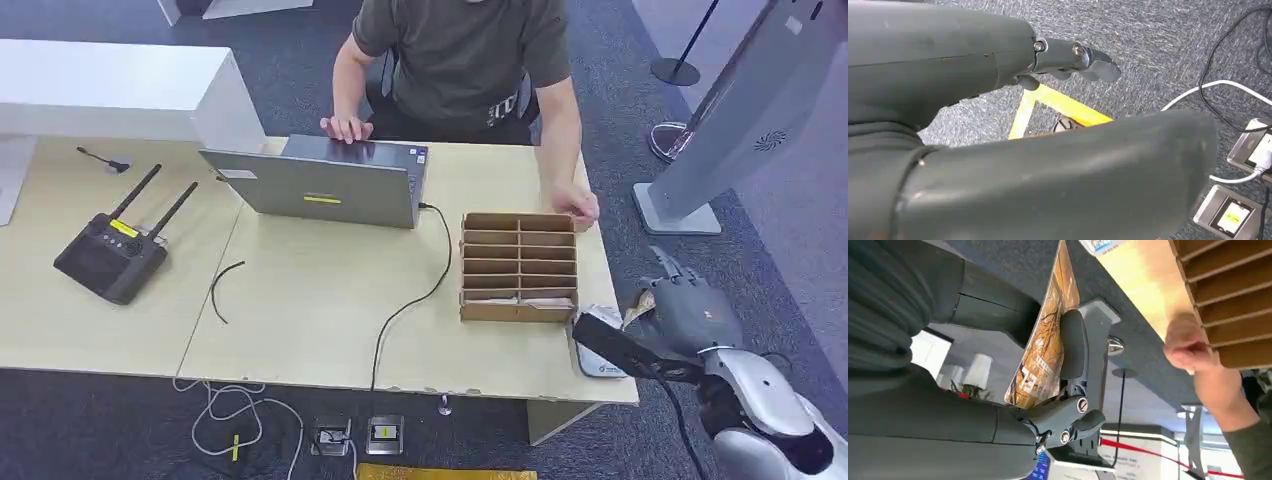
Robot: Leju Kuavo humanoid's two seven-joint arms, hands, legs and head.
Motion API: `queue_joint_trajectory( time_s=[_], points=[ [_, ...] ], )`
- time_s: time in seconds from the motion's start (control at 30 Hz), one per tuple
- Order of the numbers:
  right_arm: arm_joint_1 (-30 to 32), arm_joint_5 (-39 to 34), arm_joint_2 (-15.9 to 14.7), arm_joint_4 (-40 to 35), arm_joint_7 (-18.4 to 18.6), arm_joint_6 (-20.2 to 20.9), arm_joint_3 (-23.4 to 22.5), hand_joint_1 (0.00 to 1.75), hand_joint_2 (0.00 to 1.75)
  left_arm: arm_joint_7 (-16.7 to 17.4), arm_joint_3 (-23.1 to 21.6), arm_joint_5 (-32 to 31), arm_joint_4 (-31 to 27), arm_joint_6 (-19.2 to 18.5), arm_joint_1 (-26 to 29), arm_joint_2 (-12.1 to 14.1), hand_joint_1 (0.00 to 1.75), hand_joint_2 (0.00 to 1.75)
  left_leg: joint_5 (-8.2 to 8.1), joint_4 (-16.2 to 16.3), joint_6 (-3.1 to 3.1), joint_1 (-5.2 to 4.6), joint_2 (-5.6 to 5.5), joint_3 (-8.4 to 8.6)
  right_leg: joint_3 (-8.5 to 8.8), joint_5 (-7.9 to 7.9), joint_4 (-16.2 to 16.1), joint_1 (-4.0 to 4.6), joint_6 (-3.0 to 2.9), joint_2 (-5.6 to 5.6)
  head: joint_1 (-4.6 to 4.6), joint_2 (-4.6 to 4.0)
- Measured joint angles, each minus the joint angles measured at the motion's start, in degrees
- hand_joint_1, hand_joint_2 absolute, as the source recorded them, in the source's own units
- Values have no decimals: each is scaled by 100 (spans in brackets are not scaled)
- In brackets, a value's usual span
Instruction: Pass the card to the sensor for recognition and then transmit it.
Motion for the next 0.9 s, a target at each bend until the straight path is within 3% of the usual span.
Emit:
queue_joint_trajectory(
  time_s=[0.4, 0.9],
  points=[
    [414, -142, 166, 592, -149, -371, 7, 175, 175, 63, -94, -138, 0, -85, 0, 31, 0, 0, 0, 0, 0, 0, 0, 0, 0, 0, 0, 0, 0, 0, 0, 0],
    [568, -208, 448, 1086, -332, -334, 2, 175, 175, 118, -159, -247, 0, -90, -1, 39, 0, 0, 0, 0, 0, 0, 2, 1, -1, 0, 0, 0, 0, 3, 0, 0]
  ],
)
